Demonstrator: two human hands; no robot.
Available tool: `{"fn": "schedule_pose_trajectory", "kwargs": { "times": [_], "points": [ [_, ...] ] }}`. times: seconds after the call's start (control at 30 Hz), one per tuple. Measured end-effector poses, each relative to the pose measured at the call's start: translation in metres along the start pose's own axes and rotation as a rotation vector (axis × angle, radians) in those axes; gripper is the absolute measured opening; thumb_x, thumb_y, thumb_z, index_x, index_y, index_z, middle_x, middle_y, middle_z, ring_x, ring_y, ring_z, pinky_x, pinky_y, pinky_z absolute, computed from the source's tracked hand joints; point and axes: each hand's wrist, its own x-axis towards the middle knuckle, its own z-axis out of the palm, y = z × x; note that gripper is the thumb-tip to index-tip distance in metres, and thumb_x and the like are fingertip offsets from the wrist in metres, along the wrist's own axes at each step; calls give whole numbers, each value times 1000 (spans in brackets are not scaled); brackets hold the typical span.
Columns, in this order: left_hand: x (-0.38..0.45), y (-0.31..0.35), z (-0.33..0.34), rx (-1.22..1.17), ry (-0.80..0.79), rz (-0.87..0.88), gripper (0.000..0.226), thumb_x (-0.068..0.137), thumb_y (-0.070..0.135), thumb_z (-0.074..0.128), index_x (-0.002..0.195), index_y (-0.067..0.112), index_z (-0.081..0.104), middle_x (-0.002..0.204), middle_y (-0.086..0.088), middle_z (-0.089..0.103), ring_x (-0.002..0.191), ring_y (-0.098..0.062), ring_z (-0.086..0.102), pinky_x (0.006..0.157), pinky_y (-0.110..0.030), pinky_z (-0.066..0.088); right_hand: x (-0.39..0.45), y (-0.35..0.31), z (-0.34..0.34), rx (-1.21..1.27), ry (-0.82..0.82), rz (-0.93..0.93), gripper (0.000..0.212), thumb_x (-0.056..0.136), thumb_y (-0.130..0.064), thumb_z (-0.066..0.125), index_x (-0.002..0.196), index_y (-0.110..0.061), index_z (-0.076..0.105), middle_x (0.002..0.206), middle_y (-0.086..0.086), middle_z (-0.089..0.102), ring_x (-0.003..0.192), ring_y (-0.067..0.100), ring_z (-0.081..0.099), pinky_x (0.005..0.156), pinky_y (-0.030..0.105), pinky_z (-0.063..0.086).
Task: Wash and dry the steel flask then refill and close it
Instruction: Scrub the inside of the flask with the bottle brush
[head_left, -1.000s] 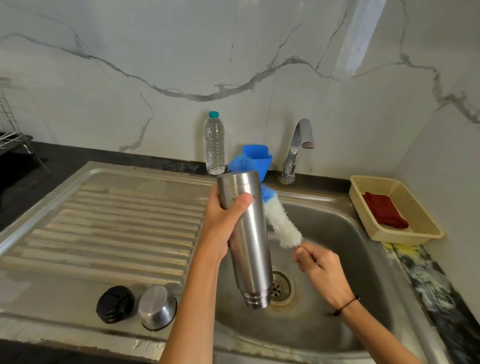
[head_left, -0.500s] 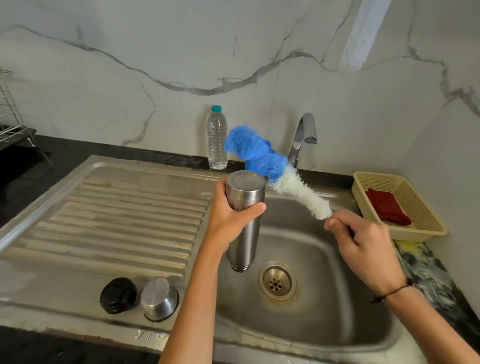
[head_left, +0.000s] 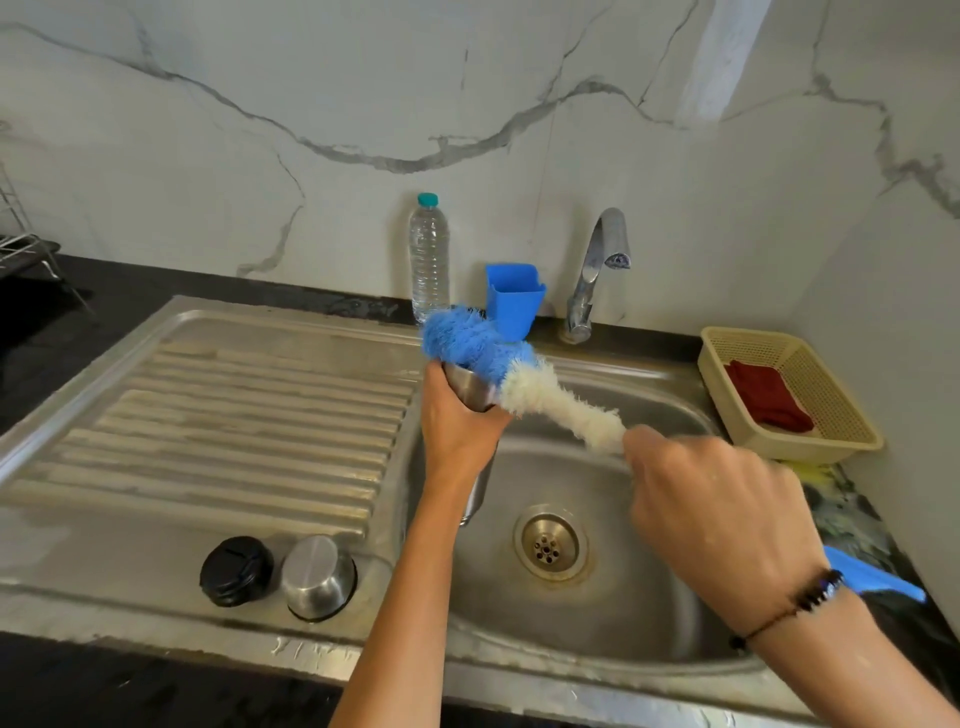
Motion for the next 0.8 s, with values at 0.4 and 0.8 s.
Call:
{"fn": "schedule_pose_trajectory", "kwargs": {
  "times": [0.4,0.8],
  "points": [
    [-2,-11,9,12,106,-3,74,63,15,85,124,22,43,115,3,59,103,-11,59,82,-25,52,19,-13,-4,60,20,-25,20,96,-26,34,105,-22,52,70,-6,39,55,15,38,46,24,25],
    [8,-26,5,51,141,-11,69,68,13,82,115,34,36,118,4,55,109,-15,56,79,-24,49,-13,0,-6,136,-54,35,12,92,-24,35,82,-27,40,67,-8,38,69,21,49,57,28,37]
  ]
}}
